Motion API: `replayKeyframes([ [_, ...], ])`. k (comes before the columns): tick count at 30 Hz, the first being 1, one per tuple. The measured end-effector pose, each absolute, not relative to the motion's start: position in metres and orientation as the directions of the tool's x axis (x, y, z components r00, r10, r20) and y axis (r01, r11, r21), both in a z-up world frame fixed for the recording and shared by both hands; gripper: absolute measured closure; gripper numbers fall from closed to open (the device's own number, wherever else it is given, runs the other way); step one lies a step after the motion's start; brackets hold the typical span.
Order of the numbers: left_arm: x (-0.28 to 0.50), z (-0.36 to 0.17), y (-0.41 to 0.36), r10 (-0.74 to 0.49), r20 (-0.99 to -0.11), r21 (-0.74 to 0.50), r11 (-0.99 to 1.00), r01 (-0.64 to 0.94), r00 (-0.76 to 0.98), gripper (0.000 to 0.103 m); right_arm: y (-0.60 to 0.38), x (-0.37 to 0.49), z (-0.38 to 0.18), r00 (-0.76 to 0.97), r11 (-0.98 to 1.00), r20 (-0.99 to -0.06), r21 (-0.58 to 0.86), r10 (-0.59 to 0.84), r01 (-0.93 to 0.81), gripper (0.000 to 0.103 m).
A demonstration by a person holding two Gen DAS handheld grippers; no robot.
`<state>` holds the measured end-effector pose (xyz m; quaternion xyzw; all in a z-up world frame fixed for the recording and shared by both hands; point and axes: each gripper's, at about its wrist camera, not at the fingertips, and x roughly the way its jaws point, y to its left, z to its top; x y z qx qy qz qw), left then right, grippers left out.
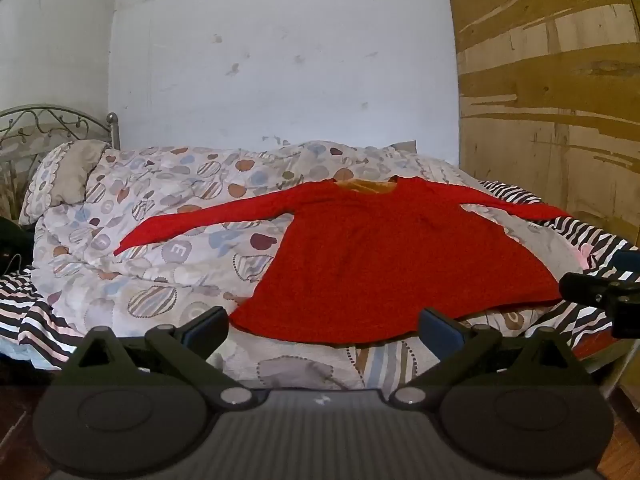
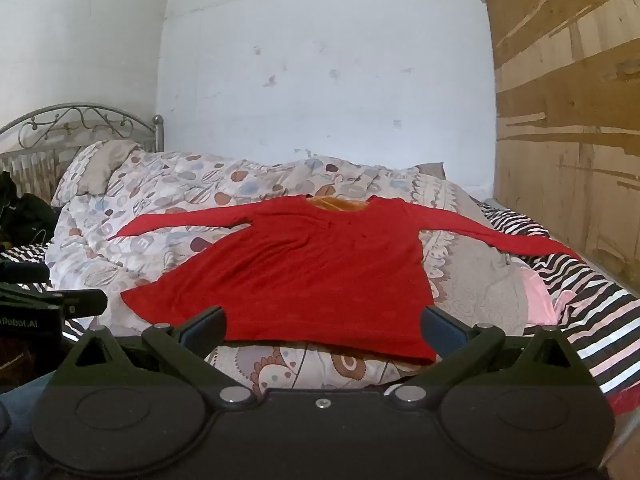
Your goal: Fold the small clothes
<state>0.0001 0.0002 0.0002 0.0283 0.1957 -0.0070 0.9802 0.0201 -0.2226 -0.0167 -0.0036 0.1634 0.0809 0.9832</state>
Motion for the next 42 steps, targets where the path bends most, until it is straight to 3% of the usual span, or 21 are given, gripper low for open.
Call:
replayKeyframes([
  [42, -0.0001, -0.0003, 0.0026, -0.003, -0.396, 0.056, 0.998, 0.027, 0.918, 0.0, -0.2257, 0.0227, -0.0216, 0.928, 0.988, -0.342, 0.045, 0.151, -0.145, 0.0],
])
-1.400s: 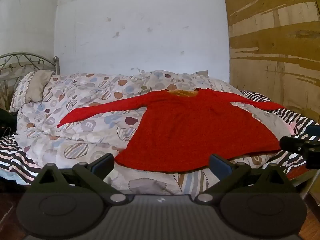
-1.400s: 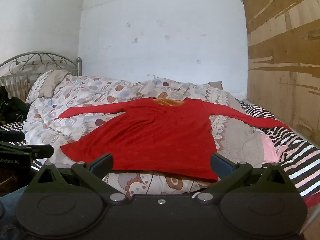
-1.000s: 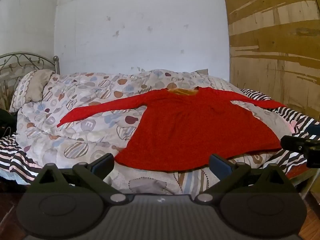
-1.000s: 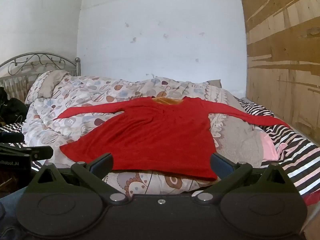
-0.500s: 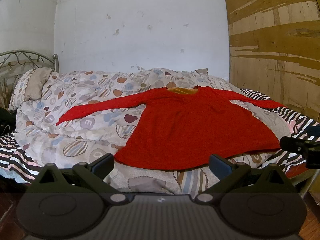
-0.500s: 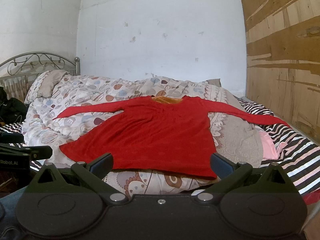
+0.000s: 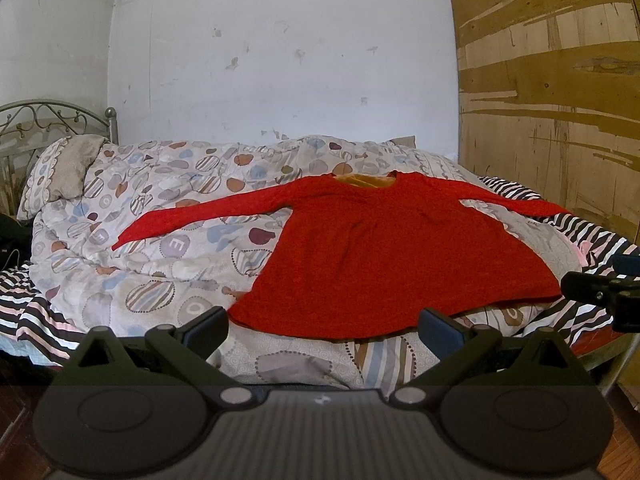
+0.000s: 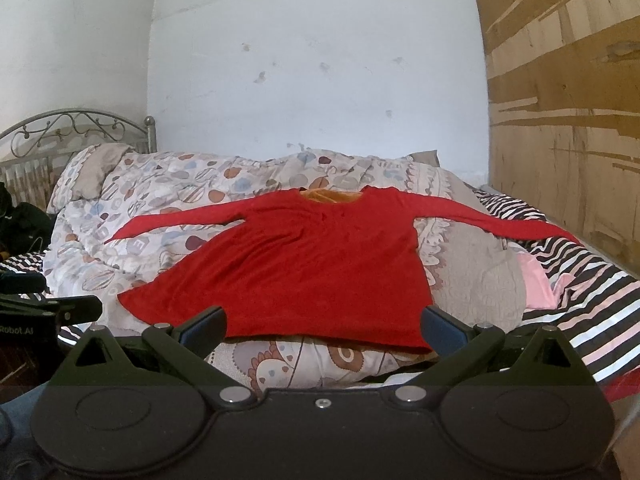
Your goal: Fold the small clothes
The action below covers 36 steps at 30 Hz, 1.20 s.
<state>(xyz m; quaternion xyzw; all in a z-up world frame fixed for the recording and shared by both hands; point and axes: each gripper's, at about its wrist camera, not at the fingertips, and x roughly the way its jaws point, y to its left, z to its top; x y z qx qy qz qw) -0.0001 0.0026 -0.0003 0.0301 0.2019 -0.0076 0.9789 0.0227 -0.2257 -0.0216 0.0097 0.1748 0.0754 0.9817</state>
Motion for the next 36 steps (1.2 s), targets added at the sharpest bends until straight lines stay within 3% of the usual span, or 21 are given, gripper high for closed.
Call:
replayKeyframes([
  [36, 0.0003, -0.0052, 0.0032, -0.002, -0.402, 0.051, 0.998, 0.025, 0.916, 0.0, -0.2273, 0.0237, -0.0205, 0.926, 0.988, -0.346, 0.05, 0.154, -0.146, 0.0],
])
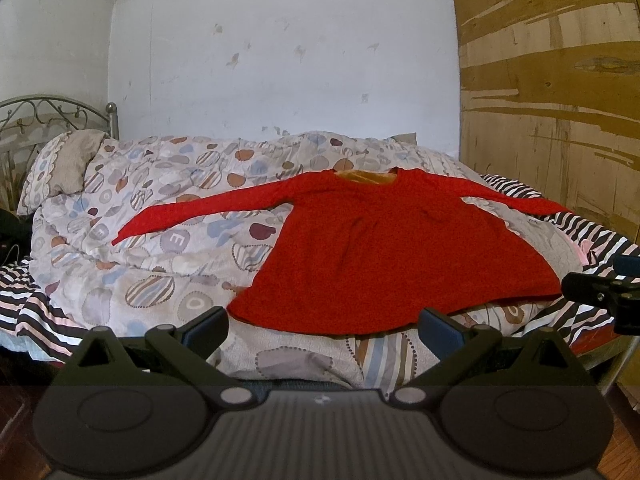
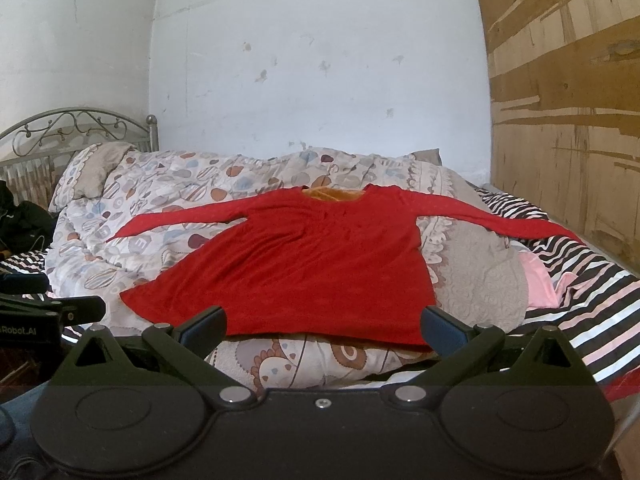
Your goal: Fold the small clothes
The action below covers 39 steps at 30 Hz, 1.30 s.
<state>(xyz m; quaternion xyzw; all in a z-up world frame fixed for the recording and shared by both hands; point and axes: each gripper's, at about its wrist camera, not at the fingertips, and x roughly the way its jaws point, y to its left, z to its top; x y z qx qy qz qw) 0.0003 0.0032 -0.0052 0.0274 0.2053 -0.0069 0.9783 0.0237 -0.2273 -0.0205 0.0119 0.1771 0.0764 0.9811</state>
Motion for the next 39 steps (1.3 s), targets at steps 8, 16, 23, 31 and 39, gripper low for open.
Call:
replayKeyframes([
  [8, 0.001, -0.007, 0.003, -0.003, -0.402, 0.051, 0.998, 0.026, 0.915, 0.0, -0.228, 0.024, -0.021, 0.925, 0.988, -0.347, 0.051, 0.154, -0.145, 0.0],
  [16, 0.002, -0.015, 0.003, -0.003, -0.408, 0.05, 0.998, 0.025, 0.913, 0.0, -0.224, 0.023, -0.022, 0.924, 0.99, -0.354, 0.042, 0.14, -0.134, 0.0],
  [23, 0.013, -0.03, 0.004, 0.103, -0.488, 0.107, 0.993, -0.058, 0.867, 0.0, -0.207, 0.038, -0.028, 0.873, 0.995, -0.487, -0.098, -0.036, -0.013, 0.0],
  [31, 0.019, -0.025, 0.009, 0.111, -0.528, 0.091, 0.993, -0.074, 0.842, 0.0, -0.214, 0.043, -0.039, 0.818, 0.998, -0.572, -0.067, -0.053, 0.017, 0.0],
  [39, 0.067, 0.002, 0.025, 0.062, -0.523, 0.043, 0.998, -0.046, 0.85, 0.0, -0.222, 0.065, -0.03, 0.807, 0.997, -0.589, -0.077, -0.046, 0.001, 0.0],
])
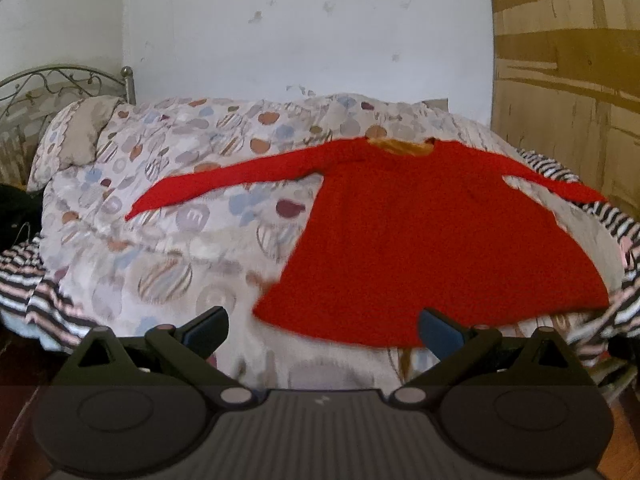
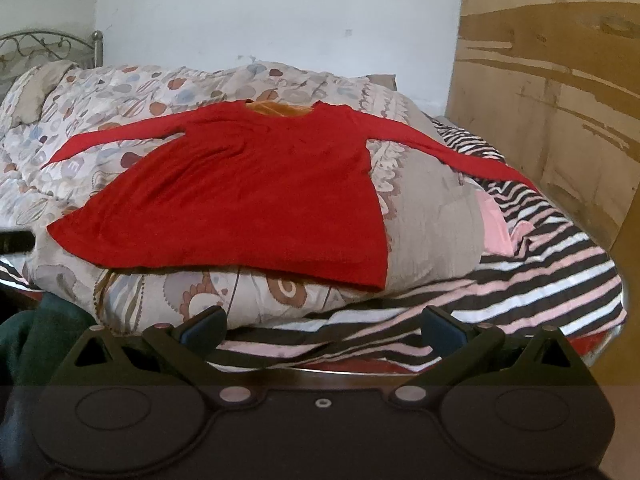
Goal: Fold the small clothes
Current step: 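Move both tools toward the red shirt, right tool toward its sleeve cuff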
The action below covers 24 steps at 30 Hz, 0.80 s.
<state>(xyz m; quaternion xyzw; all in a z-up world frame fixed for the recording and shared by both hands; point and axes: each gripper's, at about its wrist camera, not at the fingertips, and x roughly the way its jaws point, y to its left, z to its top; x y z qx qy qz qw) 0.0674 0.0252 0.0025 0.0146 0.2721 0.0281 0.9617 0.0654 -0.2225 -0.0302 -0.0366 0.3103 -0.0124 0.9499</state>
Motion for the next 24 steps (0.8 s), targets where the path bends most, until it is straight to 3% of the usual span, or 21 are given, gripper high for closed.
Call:
replayKeyframes([
  [9, 0.14, 0.025, 0.033, 0.09, -0.488, 0.088, 0.995, -0.054, 0.868, 0.0, -0.225, 0.098, -0.03, 0.813, 0.993, -0.583, -0.095, 0.0, -0.068, 0.0],
  [14, 0.195, 0.024, 0.026, 0.087, -0.524, 0.093, 0.995, -0.045, 0.847, 0.0, -0.228, 0.128, -0.04, 0.821, 0.994, -0.571, -0.082, 0.016, -0.076, 0.0],
  [19, 0.246, 0.018, 0.026, 0.024, -0.543, -0.027, 0.999, -0.047, 0.839, 0.0, -0.246, 0.144, -0.04, 0.873, 0.995, -0.479, 0.037, 0.098, -0.092, 0.0],
  [24, 0.292, 0.007, 0.017, 0.051, -0.553, -0.007, 0.998, -0.067, 0.831, 0.0, -0.261, 0.164, -0.033, 0.909, 0.993, -0.401, 0.08, 0.115, -0.091, 0.0],
])
